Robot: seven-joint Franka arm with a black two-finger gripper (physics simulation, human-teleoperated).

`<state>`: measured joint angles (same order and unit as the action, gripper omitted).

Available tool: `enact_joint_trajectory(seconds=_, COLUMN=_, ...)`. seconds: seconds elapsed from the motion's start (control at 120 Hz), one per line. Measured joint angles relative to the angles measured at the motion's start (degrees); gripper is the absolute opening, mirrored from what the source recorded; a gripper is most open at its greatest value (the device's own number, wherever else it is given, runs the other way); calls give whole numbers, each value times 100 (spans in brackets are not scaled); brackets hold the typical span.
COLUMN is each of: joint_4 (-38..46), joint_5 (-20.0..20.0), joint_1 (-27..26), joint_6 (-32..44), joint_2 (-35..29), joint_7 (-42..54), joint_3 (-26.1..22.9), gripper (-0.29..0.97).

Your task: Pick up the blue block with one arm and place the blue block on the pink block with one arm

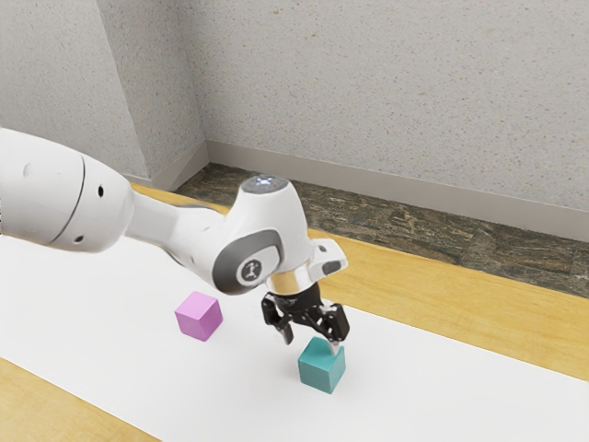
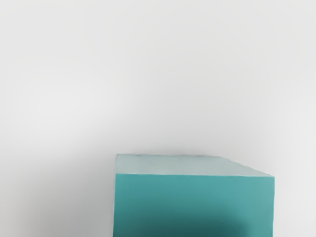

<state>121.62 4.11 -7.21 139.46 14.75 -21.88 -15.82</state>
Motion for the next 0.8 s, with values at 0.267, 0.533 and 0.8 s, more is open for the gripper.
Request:
enact_joint_trajectory(seconds=0.267, joint_4=-47, joint_5=-9, joint_1=-69, joint_6=194, joint_2=291, joint_7=139, joint_3=30, gripper=68)
enact_joint_trajectory(seconds=0.533, joint_4=-155, joint_5=-264, joint_1=-146, joint_6=277, joint_2=507, joint_7=231, joint_3=35, gripper=68)
enact_joint_trajectory(seconds=0.8, joint_4=-194, joint_5=-664, joint_1=-134, joint_6=354, joint_2=715, joint_7=277, joint_3=41, gripper=68)
